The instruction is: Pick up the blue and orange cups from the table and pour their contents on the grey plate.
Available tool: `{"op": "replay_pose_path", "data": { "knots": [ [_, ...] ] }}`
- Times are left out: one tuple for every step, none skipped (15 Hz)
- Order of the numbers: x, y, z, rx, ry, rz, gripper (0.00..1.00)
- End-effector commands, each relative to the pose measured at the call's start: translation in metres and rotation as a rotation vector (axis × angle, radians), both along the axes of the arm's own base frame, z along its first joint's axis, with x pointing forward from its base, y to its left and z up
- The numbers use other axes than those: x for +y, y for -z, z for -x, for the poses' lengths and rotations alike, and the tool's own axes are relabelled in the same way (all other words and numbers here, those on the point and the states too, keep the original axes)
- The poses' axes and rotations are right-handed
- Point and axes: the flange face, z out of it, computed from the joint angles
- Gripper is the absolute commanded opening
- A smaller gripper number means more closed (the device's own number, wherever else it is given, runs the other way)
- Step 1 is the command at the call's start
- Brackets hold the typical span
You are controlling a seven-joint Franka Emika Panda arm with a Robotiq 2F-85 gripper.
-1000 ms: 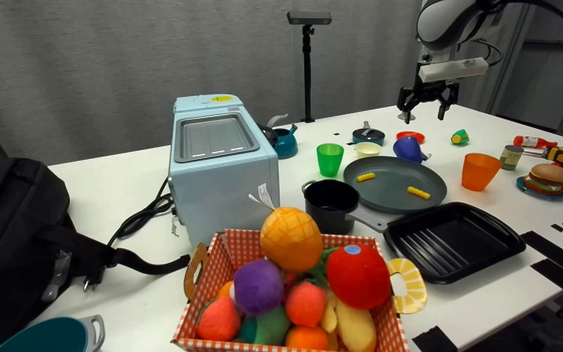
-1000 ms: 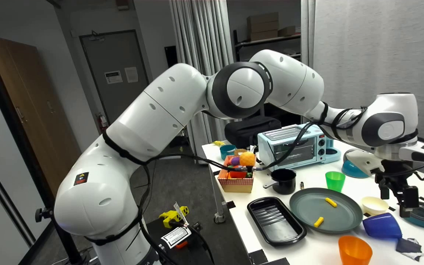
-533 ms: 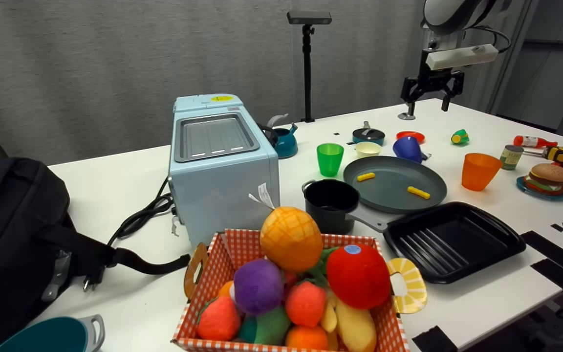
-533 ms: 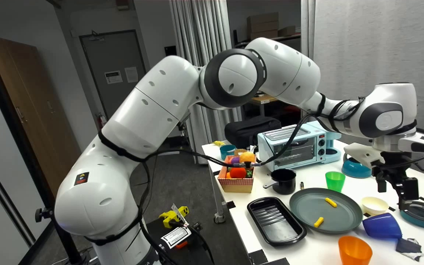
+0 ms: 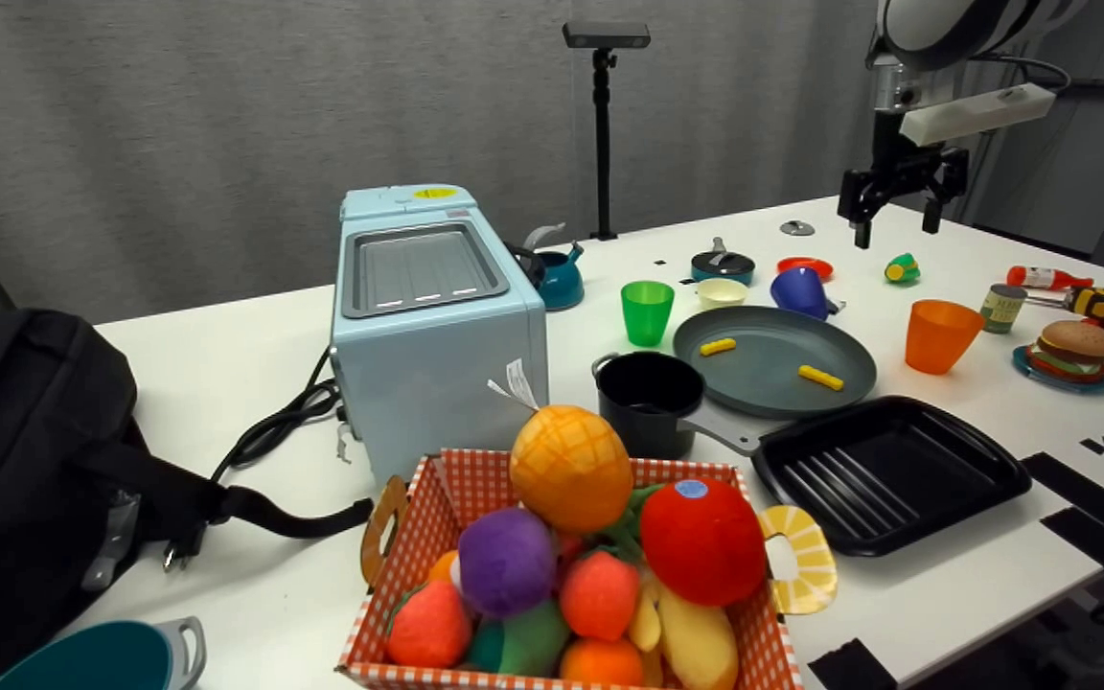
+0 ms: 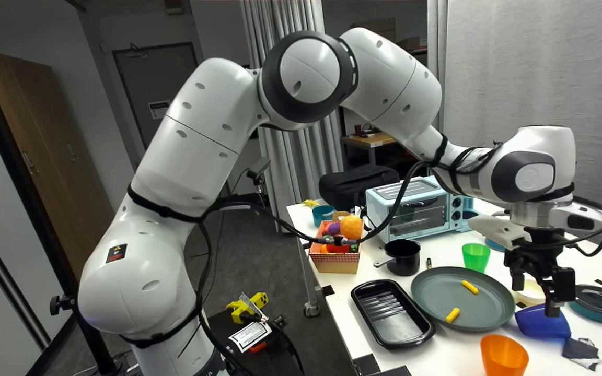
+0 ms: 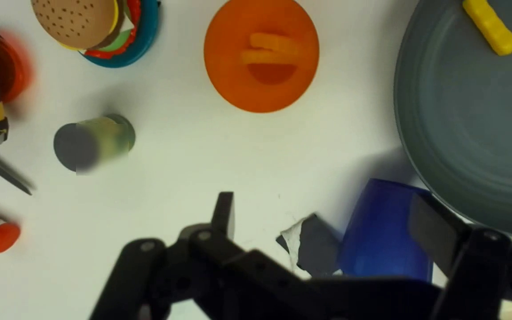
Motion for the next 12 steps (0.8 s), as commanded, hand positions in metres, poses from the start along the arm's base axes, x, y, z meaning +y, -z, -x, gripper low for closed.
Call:
{"op": "replay_pose_path", "data": {
  "knots": [
    [0.008,0.013,0.029,0.023,-0.059,-0.004,1.0],
    [0.01,0.02,0.033,0.026,-0.063,-0.005,1.0],
    [0.011,0.027,0.037,0.03,-0.064,-0.009,1.0],
    [0.012,0.034,0.039,0.03,-0.062,-0.011,1.0],
    [0.013,0.038,0.041,0.032,-0.06,-0.015,1.0],
    [0.013,0.042,0.043,0.033,-0.058,-0.019,1.0],
    [0.013,0.045,0.045,0.032,-0.055,-0.02,1.0],
    [0.013,0.047,0.045,0.03,-0.05,-0.023,1.0],
    [0.012,0.048,0.046,0.028,-0.045,-0.024,1.0],
    [0.01,0.049,0.046,0.028,-0.039,-0.023,1.0],
    [0.007,0.05,0.047,0.032,-0.035,-0.023,1.0],
    [0.004,0.052,0.048,0.035,-0.033,-0.019,1.0]
  ]
}}
